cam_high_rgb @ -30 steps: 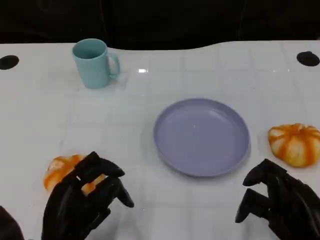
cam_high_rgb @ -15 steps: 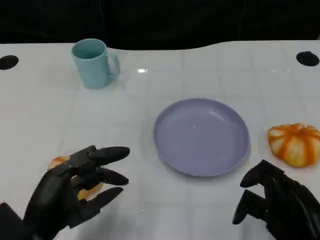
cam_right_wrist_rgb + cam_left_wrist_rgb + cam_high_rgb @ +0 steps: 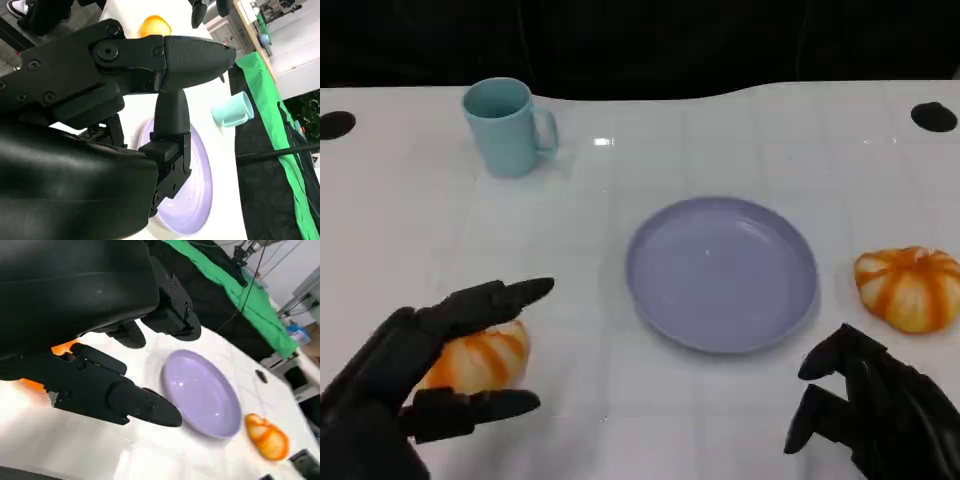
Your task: Grasp the bread from the table and place it into the plate.
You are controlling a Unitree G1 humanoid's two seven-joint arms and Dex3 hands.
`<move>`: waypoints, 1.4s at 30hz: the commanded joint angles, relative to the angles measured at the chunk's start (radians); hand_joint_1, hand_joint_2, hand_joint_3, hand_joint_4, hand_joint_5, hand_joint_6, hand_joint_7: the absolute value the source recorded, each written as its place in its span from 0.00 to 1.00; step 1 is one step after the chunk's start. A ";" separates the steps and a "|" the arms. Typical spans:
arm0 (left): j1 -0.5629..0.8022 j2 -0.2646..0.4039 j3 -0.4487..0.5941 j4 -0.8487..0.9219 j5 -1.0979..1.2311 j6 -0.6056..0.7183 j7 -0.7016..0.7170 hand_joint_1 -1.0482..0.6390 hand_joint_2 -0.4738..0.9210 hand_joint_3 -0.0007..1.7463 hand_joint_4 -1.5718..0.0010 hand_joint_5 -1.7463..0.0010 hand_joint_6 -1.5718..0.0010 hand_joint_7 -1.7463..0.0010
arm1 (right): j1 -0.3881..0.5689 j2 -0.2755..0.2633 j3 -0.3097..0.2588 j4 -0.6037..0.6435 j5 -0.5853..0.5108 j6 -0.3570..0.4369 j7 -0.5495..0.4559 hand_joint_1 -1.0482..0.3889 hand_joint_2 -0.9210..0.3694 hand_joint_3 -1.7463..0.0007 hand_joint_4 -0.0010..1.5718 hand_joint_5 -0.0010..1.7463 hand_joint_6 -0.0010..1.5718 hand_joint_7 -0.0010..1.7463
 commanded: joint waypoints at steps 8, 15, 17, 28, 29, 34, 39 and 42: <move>-0.007 0.168 -0.049 -0.185 0.354 0.188 -0.022 0.30 0.99 0.00 0.98 0.93 0.86 1.00 | -0.002 -0.009 -0.004 -0.009 -0.002 -0.003 0.001 0.37 0.00 0.72 0.40 1.00 0.27 0.96; -0.048 0.182 -0.143 -0.205 0.629 0.279 -0.011 0.30 0.98 0.00 0.99 0.95 0.87 1.00 | 0.000 -0.011 -0.001 -0.007 -0.009 -0.011 0.006 0.37 0.00 0.72 0.40 1.00 0.27 0.96; -0.067 0.176 -0.166 -0.192 0.670 0.292 -0.012 0.32 0.97 0.00 0.98 0.95 0.86 1.00 | 0.000 -0.007 -0.004 -0.006 -0.002 -0.009 0.005 0.37 0.00 0.72 0.40 1.00 0.27 0.96; -0.213 0.163 -0.278 0.009 0.700 0.311 -0.027 0.34 0.96 0.00 0.98 0.96 0.87 1.00 | 0.002 -0.006 -0.007 -0.014 0.004 0.004 0.003 0.36 0.00 0.72 0.40 1.00 0.27 0.96; -0.236 0.162 -0.295 0.043 0.704 0.318 -0.041 0.34 0.96 0.00 0.98 0.96 0.88 1.00 | 0.003 -0.006 -0.007 -0.013 0.002 0.000 0.003 0.36 0.00 0.72 0.40 1.00 0.27 0.96; -0.312 0.158 -0.358 0.178 0.710 0.320 -0.038 0.33 0.96 0.00 0.97 0.96 0.89 1.00 | 0.006 -0.003 -0.006 -0.020 0.004 0.008 -0.004 0.36 0.00 0.72 0.40 1.00 0.27 0.95; -0.375 0.146 -0.400 0.319 0.701 0.312 -0.009 0.31 0.96 0.00 0.97 0.97 0.90 1.00 | 0.012 -0.007 -0.002 -0.023 0.000 0.003 0.001 0.36 0.00 0.72 0.40 1.00 0.28 0.95; -0.424 0.135 -0.432 0.404 0.710 0.335 -0.027 0.30 0.96 0.00 0.98 0.97 0.91 1.00 | 0.016 -0.005 -0.002 -0.029 0.004 0.005 0.000 0.36 0.00 0.72 0.40 1.00 0.27 0.95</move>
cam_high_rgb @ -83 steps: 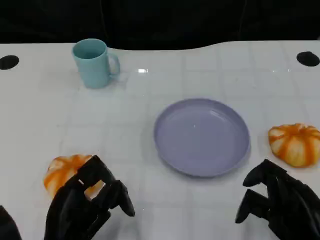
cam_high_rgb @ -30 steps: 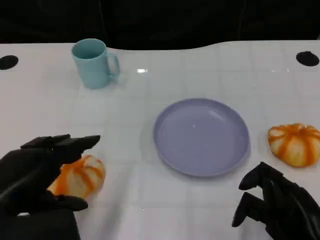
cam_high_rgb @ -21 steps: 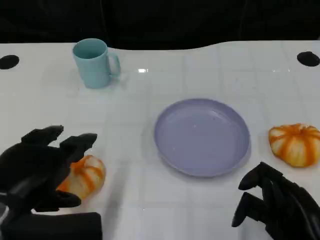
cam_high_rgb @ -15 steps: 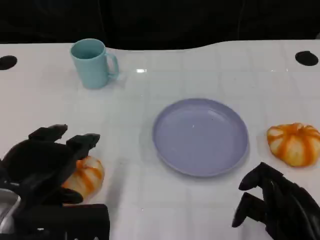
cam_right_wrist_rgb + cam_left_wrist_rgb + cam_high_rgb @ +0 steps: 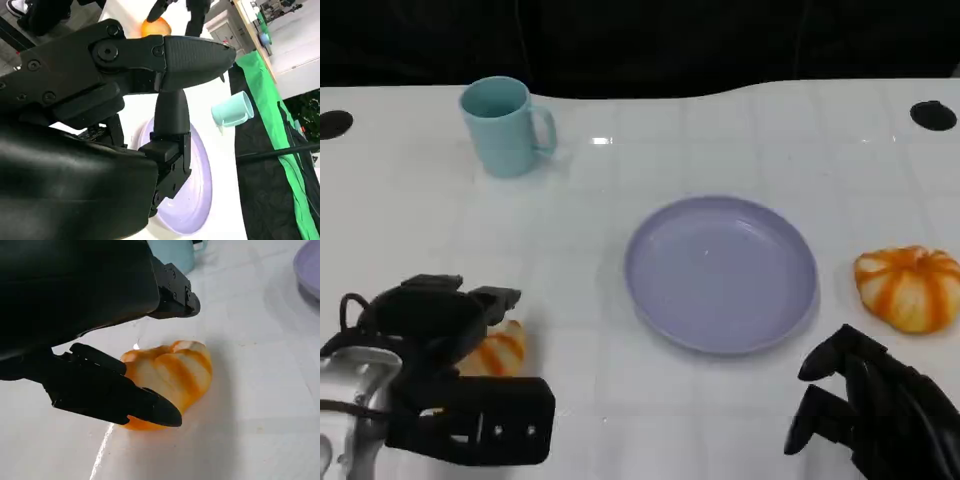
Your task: Grasp the bread from the table and place it into the plate.
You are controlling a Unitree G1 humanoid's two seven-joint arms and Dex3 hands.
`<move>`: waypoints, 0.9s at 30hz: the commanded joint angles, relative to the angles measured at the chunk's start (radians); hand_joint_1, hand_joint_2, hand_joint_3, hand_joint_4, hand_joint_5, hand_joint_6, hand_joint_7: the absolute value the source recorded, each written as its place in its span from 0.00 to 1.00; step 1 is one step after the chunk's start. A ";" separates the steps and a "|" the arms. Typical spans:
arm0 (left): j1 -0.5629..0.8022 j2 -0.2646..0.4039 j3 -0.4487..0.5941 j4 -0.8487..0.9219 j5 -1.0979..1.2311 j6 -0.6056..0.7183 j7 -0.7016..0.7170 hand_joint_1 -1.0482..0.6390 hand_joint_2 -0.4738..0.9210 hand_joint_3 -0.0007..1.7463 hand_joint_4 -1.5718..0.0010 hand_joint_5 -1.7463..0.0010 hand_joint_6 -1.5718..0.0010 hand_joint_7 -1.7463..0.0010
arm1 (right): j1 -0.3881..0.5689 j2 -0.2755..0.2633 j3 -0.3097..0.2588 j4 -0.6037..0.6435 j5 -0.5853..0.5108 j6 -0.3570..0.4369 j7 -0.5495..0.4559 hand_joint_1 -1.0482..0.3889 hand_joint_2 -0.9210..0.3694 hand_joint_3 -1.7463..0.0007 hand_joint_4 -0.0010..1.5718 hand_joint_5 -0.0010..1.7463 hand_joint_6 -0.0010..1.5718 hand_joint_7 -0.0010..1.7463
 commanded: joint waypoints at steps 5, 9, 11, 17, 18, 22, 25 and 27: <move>-0.120 -0.022 -0.071 0.212 0.000 0.034 0.022 0.30 0.96 0.00 0.97 0.97 0.91 0.99 | 0.010 -0.005 -0.004 -0.020 0.012 0.012 -0.002 0.35 0.00 0.72 0.40 1.00 0.27 0.96; -0.159 -0.035 -0.089 0.309 -0.016 0.013 0.062 0.30 0.95 0.00 0.97 0.97 0.89 0.99 | 0.011 -0.005 -0.005 -0.020 0.013 0.011 0.002 0.36 0.00 0.72 0.40 1.00 0.27 0.96; -0.183 -0.043 -0.103 0.372 -0.022 -0.005 0.084 0.29 0.95 0.00 0.96 0.97 0.89 0.99 | 0.012 -0.006 -0.003 -0.021 0.005 0.005 0.002 0.36 0.00 0.72 0.40 1.00 0.28 0.96; -0.211 -0.043 -0.127 0.433 -0.043 -0.026 0.111 0.29 0.95 0.00 0.95 0.96 0.88 0.99 | 0.012 -0.007 -0.002 -0.021 0.003 0.003 0.004 0.35 0.00 0.72 0.40 1.00 0.28 0.96; -0.212 -0.042 -0.129 0.435 -0.045 -0.027 0.113 0.29 0.95 0.00 0.95 0.96 0.88 0.99 | 0.012 -0.007 -0.002 -0.021 0.003 0.003 0.004 0.35 0.00 0.72 0.40 1.00 0.28 0.96; -0.189 -0.078 -0.061 0.492 -0.147 -0.085 0.246 0.44 1.00 0.07 0.67 0.36 0.55 0.95 | 0.012 -0.008 -0.005 -0.017 0.000 -0.008 0.007 0.36 0.00 0.72 0.40 1.00 0.28 0.96; -0.194 -0.079 -0.052 0.522 -0.179 -0.124 0.295 0.46 1.00 0.11 0.58 0.26 0.37 0.90 | 0.011 -0.007 -0.009 -0.021 0.011 0.007 0.005 0.35 0.00 0.72 0.40 1.00 0.28 0.96; -0.196 -0.077 -0.052 0.539 -0.189 -0.153 0.333 0.45 1.00 0.11 0.56 0.29 0.31 0.88 | 0.012 -0.007 -0.008 -0.020 0.010 0.002 0.007 0.35 0.00 0.72 0.40 1.00 0.28 0.96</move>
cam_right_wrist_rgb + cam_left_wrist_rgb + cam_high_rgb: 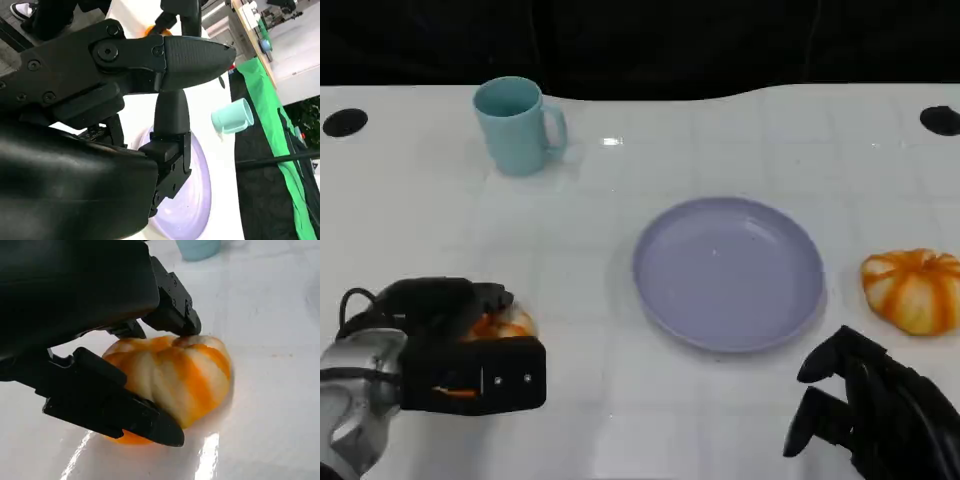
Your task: Grasp the bread from the table and place it into the plate.
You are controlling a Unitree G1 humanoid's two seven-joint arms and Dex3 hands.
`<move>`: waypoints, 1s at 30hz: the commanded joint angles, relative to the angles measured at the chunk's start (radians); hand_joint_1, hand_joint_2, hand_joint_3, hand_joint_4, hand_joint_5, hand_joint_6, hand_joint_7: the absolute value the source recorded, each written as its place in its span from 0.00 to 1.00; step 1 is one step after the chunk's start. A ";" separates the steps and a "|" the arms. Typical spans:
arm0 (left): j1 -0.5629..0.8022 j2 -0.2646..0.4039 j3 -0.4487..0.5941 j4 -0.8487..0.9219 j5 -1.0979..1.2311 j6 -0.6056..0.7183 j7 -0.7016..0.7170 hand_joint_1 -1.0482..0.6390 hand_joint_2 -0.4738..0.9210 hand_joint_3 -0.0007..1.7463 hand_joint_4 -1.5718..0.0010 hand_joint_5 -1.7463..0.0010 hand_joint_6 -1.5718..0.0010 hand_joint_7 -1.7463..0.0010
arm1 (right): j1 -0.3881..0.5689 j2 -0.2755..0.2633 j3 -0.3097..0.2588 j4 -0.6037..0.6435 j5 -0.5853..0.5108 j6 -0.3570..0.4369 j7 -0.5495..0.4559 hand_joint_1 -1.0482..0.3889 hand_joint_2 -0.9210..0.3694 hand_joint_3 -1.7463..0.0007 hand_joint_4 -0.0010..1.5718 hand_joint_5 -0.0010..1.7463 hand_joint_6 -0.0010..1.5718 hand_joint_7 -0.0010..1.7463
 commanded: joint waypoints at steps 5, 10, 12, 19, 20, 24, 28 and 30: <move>0.005 -0.017 0.010 0.121 -0.036 -0.128 0.246 0.47 1.00 0.19 0.49 0.01 0.59 0.05 | 0.004 -0.005 -0.007 -0.003 0.007 -0.010 0.004 0.35 0.00 0.72 0.40 1.00 0.28 0.96; -0.004 -0.029 0.027 0.183 -0.074 -0.215 0.335 0.48 1.00 0.24 0.47 0.00 0.61 0.00 | 0.004 -0.002 -0.010 -0.006 0.014 -0.003 0.002 0.35 0.00 0.72 0.40 1.00 0.28 0.96; -0.004 -0.031 0.033 0.190 -0.083 -0.240 0.368 0.48 0.99 0.24 0.47 0.00 0.61 0.00 | 0.004 -0.005 -0.008 -0.003 0.009 -0.010 0.005 0.35 0.00 0.73 0.40 1.00 0.28 0.96; 0.000 -0.036 0.079 0.180 -0.152 -0.313 0.400 0.50 0.86 0.47 0.48 0.00 0.59 0.00 | 0.004 -0.004 -0.010 -0.005 0.009 -0.004 0.000 0.35 0.00 0.73 0.40 1.00 0.27 0.96; 0.001 -0.036 0.084 0.176 -0.159 -0.318 0.398 0.50 0.83 0.53 0.47 0.00 0.58 0.00 | 0.003 -0.004 -0.010 -0.005 0.009 -0.004 0.000 0.35 0.00 0.73 0.39 1.00 0.27 0.96; 0.024 -0.044 0.128 0.078 -0.230 -0.306 0.341 0.50 0.72 0.71 0.46 0.00 0.54 0.00 | -0.001 -0.007 -0.016 0.001 0.016 0.003 0.004 0.35 0.00 0.73 0.39 1.00 0.27 0.96; 0.032 -0.048 0.155 -0.014 -0.281 -0.290 0.284 0.51 0.72 0.71 0.44 0.00 0.53 0.00 | -0.004 -0.011 -0.014 0.011 0.005 -0.011 0.012 0.36 0.00 0.72 0.39 1.00 0.27 0.96; 0.028 -0.049 0.163 -0.050 -0.295 -0.270 0.255 0.51 0.70 0.73 0.45 0.00 0.53 0.00 | -0.005 -0.008 -0.015 0.012 0.005 -0.009 0.009 0.36 0.00 0.72 0.40 1.00 0.27 0.97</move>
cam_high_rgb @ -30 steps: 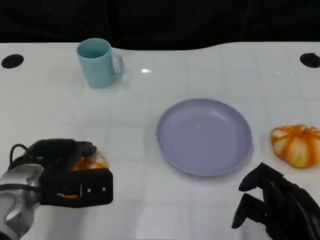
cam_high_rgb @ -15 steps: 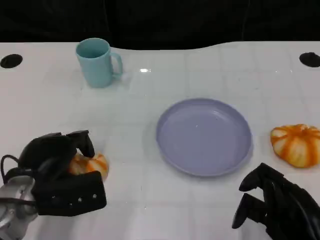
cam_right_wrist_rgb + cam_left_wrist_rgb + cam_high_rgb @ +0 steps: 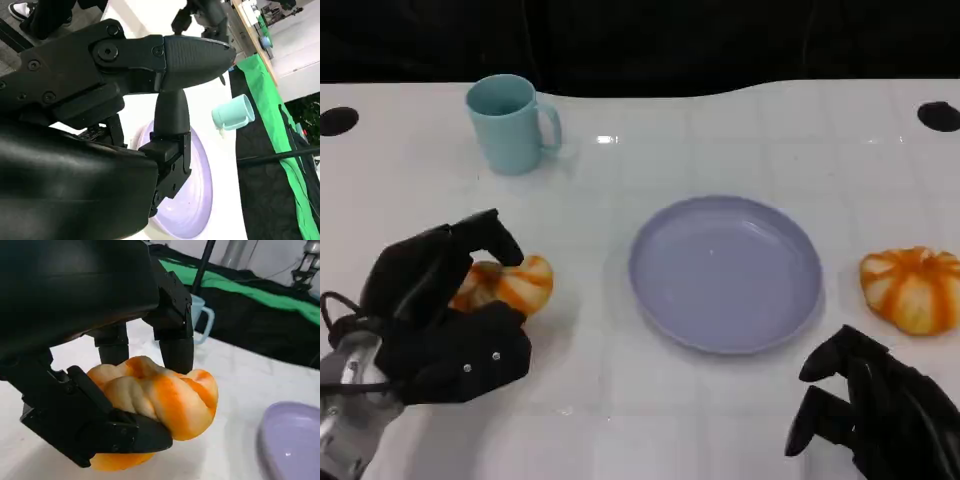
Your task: Grasp the bread from the table and place it into the plate.
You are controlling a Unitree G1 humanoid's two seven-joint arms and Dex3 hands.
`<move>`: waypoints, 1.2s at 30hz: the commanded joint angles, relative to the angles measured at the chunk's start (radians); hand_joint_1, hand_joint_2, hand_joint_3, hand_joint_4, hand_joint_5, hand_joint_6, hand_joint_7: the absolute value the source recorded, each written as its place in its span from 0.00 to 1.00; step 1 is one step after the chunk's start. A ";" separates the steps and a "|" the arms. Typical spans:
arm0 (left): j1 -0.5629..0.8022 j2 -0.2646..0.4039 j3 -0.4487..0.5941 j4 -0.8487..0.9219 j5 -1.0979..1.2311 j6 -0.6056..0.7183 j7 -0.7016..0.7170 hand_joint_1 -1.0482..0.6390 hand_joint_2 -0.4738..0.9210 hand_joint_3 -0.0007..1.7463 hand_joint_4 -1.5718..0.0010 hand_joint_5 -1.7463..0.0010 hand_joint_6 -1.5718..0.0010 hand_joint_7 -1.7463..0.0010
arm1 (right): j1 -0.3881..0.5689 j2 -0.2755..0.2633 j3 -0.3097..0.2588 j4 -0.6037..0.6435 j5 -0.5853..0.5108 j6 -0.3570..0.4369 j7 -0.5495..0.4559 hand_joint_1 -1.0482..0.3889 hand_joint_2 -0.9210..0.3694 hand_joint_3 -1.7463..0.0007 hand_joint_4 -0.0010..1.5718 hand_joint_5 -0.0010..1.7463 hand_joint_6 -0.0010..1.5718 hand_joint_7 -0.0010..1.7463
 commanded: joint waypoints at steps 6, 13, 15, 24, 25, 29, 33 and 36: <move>-0.011 -0.007 0.032 -0.114 -0.043 0.061 -0.095 0.53 0.68 0.74 0.44 0.00 0.52 0.00 | -0.003 -0.008 -0.009 0.010 0.003 -0.007 0.002 0.36 0.00 0.72 0.39 1.00 0.26 0.96; -0.052 -0.047 0.024 -0.148 -0.045 0.076 -0.123 0.54 0.65 0.75 0.43 0.00 0.53 0.00 | -0.008 -0.007 -0.013 0.019 0.008 -0.005 0.003 0.36 0.00 0.72 0.39 1.00 0.26 0.97; -0.069 -0.057 0.017 -0.143 -0.040 0.067 -0.124 0.55 0.65 0.76 0.44 0.00 0.53 0.00 | -0.008 -0.008 -0.013 0.024 0.008 -0.009 0.007 0.36 0.00 0.72 0.39 1.00 0.26 0.97; -0.137 -0.102 -0.009 -0.103 -0.007 0.011 -0.087 0.56 0.63 0.77 0.46 0.00 0.55 0.00 | -0.010 -0.007 -0.014 0.028 0.009 -0.005 0.005 0.37 0.00 0.72 0.38 1.00 0.26 0.98; -0.145 -0.109 -0.012 -0.099 -0.002 0.007 -0.083 0.56 0.62 0.77 0.46 0.00 0.54 0.00 | -0.009 -0.008 -0.013 0.028 0.008 -0.005 0.004 0.37 0.00 0.72 0.39 1.00 0.26 0.98; -0.161 -0.124 -0.017 -0.086 0.012 0.000 -0.072 0.56 0.61 0.78 0.44 0.00 0.54 0.00 | -0.008 -0.006 -0.013 0.027 0.008 -0.003 0.002 0.37 0.00 0.72 0.39 1.00 0.27 0.98; -0.196 -0.154 -0.030 -0.043 0.008 -0.044 -0.060 0.58 0.61 0.79 0.43 0.00 0.54 0.00 | -0.007 -0.007 -0.014 0.026 0.010 -0.003 0.005 0.37 0.00 0.72 0.40 1.00 0.27 0.98; -0.221 -0.167 -0.045 -0.007 0.015 -0.070 -0.062 0.58 0.60 0.80 0.45 0.00 0.54 0.00 | -0.005 -0.008 -0.012 0.022 0.009 0.000 0.003 0.37 0.00 0.72 0.39 1.00 0.26 0.98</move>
